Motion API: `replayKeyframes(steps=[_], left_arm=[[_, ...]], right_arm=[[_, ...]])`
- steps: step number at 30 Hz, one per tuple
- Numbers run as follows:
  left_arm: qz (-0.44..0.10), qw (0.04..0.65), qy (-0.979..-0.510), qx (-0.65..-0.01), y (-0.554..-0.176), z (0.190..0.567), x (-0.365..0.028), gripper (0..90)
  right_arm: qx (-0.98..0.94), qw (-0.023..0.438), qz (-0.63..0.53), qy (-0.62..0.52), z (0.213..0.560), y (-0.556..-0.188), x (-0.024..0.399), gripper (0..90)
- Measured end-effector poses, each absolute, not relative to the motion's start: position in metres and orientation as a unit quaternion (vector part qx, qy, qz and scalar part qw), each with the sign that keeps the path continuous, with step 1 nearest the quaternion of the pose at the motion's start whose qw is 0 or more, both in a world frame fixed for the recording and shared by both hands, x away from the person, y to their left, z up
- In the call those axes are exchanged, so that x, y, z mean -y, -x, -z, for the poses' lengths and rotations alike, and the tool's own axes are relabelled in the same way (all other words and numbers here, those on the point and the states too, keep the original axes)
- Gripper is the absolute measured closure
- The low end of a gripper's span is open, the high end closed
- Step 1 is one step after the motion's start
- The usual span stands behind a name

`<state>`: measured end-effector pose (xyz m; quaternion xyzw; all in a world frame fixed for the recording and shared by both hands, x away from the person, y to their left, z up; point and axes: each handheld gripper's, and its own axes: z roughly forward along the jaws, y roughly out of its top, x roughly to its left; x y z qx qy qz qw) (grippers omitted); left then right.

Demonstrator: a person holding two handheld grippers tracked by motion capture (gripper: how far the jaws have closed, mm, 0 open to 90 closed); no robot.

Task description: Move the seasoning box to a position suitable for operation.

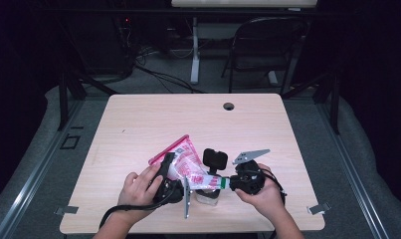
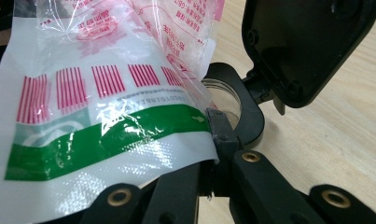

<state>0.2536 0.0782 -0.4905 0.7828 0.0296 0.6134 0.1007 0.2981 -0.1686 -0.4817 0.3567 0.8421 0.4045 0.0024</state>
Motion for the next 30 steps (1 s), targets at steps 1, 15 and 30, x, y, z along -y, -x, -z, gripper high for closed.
replayKeyframes(steps=[1,15,30], left_arm=[[-0.616,0.103,-0.781,-0.028,-0.2537,0.4905,-0.0782,63.1],[-0.620,0.093,-0.779,-0.022,-0.2501,0.4878,-0.0751,63.1],[-0.627,0.087,-0.774,-0.015,-0.2486,0.4863,-0.0740,63.1]], right_arm=[[-0.842,0.002,-0.405,-0.356,0.4816,-0.2981,0.1690,90.0],[-0.841,0.000,-0.408,-0.356,0.4817,-0.2971,0.1712,90.0],[-0.840,-0.006,-0.409,-0.356,0.4837,-0.2980,0.1715,90.0]])
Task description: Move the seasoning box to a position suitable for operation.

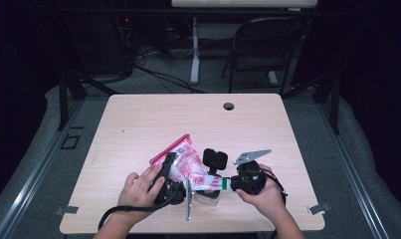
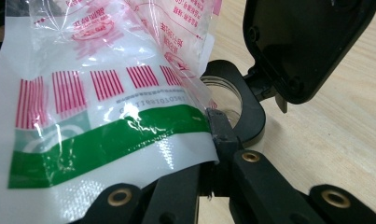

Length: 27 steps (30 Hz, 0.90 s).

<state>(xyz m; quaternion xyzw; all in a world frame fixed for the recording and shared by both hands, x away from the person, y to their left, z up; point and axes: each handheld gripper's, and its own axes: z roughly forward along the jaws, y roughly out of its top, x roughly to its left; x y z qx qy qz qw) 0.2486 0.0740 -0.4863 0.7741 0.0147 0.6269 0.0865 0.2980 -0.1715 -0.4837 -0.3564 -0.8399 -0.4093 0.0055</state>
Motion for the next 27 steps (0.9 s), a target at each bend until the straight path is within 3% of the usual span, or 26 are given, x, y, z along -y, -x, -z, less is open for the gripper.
replayKeyframes(steps=[27], left_arm=[[-0.628,0.086,-0.773,-0.012,-0.2466,0.4851,-0.0737,63.2]], right_arm=[[0.843,0.017,0.405,0.353,0.4881,-0.2995,0.1696,90.0]])
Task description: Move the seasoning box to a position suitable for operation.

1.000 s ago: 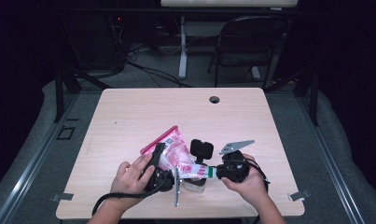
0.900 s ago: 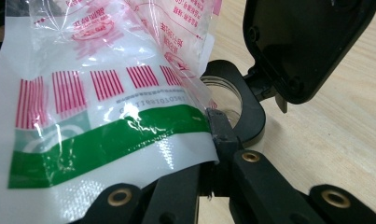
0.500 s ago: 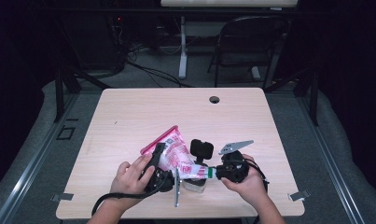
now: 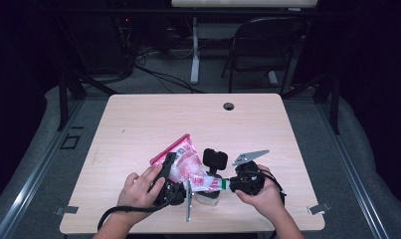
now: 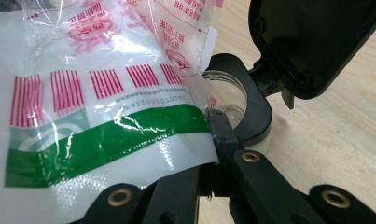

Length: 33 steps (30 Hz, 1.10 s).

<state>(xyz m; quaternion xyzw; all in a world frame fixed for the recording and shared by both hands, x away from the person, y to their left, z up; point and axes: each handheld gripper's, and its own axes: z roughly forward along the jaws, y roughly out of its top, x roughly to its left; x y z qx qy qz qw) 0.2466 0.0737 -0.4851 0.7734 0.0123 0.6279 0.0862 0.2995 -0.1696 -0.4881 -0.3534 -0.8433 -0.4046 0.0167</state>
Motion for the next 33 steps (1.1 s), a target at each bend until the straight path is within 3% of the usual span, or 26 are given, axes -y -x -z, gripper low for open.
replayKeyframes(steps=[33], left_arm=[[-0.634,0.090,-0.768,-0.005,-0.2450,0.4819,-0.0715,63.6]], right_arm=[[0.843,0.023,0.402,0.356,0.4910,-0.3007,0.1692,90.0]])
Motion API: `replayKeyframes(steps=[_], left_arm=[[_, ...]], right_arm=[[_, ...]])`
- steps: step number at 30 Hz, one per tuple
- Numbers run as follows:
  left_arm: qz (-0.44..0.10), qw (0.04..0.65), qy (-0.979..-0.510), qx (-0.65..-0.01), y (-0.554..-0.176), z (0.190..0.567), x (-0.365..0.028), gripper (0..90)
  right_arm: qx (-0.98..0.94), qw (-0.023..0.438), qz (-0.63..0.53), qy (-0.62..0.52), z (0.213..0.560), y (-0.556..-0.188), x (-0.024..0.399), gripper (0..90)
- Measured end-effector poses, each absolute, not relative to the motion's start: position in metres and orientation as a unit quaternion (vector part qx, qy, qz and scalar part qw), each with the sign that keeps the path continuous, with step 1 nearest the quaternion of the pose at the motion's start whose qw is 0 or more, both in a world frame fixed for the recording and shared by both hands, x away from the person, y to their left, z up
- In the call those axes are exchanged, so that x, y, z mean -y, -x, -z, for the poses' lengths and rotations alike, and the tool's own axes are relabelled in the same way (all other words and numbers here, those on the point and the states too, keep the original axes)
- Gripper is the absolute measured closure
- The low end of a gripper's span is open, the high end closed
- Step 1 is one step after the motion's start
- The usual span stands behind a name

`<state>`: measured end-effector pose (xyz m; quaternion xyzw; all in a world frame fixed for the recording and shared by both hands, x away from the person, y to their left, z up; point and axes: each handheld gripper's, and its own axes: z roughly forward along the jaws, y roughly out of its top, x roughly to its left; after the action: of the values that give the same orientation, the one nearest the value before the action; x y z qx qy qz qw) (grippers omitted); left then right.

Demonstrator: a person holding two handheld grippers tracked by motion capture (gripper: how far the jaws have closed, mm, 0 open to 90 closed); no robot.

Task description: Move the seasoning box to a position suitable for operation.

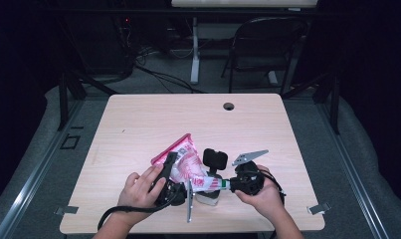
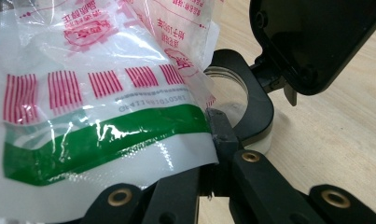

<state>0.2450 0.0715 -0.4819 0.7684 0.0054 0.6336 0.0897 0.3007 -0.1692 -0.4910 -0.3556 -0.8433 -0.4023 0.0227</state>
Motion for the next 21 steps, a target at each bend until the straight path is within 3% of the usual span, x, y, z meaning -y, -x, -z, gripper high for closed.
replayKeyframes(steps=[21], left_arm=[[-0.638,0.090,-0.765,0.001,-0.2427,0.4817,-0.0681,63.6]], right_arm=[[0.844,0.026,0.400,0.357,0.4913,-0.3016,0.1715,90.0]])
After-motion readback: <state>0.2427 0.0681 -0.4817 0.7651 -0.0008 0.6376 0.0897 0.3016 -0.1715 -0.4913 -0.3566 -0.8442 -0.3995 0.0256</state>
